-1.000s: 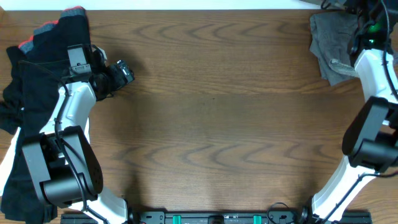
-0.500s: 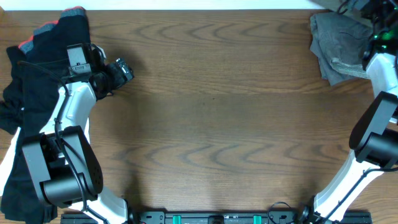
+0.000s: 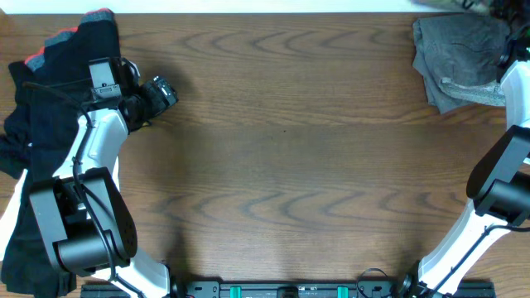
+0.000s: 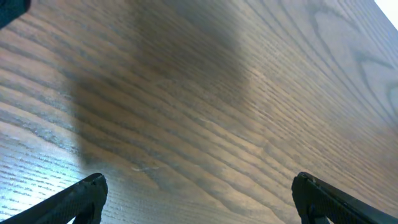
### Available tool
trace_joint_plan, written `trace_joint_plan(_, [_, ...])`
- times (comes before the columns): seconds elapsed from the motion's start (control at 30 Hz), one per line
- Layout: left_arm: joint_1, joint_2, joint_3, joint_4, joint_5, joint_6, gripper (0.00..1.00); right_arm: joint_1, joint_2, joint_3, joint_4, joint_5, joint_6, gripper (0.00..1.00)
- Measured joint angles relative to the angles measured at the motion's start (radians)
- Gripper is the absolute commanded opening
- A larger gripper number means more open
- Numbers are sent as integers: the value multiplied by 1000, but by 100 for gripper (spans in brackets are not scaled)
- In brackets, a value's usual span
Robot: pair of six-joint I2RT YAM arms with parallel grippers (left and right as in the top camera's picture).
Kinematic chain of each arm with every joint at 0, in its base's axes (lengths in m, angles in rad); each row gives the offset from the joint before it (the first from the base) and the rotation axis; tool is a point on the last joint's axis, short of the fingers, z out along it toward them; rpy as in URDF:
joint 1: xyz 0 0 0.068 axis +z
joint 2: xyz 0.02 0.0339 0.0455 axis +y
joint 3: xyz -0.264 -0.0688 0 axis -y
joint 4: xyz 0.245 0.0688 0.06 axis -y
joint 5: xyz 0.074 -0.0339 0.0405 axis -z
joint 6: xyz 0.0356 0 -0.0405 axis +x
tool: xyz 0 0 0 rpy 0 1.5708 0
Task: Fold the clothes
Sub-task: 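Lower the shorts onto the grey garment pile and open the right gripper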
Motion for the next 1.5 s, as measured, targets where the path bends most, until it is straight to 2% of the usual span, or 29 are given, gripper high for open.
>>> trace_joint_plan(0.2, [0, 0, 0, 7, 0, -1, 96, -9, 55, 0, -42, -25, 0, 1])
trace_joint_plan(0.43, [0, 0, 0, 8, 0, -2, 96, -10, 63, 5, -268, -24, 27, 9])
trace_joint_plan(0.57, [0, 0, 0, 10, 0, -4, 96, -11, 63, 11, -498, -23, 49, 26])
trace_joint_plan(0.73, [0, 0, 0, 19, 0, -4, 96, -11, 29, 10, -807, -19, 94, 60])
trace_joint_plan(0.9, [0, 0, 0, 30, 0, -4, 96, -11, -75, 9, -1041, -30, 190, 74])
trace_joint_plan(0.93, [0, 0, 0, 30, 0, -4, 96, -11, -106, 10, -1079, -43, 235, 78])
trace_joint_plan(1.03, [0, 0, 0, 30, 0, -4, 96, -11, -193, 10, -1177, -102, 380, 77])
trace_joint_plan(1.1, [0, 0, 0, 29, 0, -4, 96, -11, -229, 10, -1188, -122, 479, 79])
trace_joint_plan(1.17, [0, 0, 0, 29, 0, -4, 96, -13, -249, 11, -1170, -134, 643, 80])
trace_joint_plan(1.33, [0, 0, 0, 29, 0, -4, 96, -54, -231, 13, -1160, -135, 1054, 78])
trace_joint_plan(1.5, [0, 0, 0, 27, 0, -4, 96, -161, -159, 1, -1143, -92, 1349, 77])
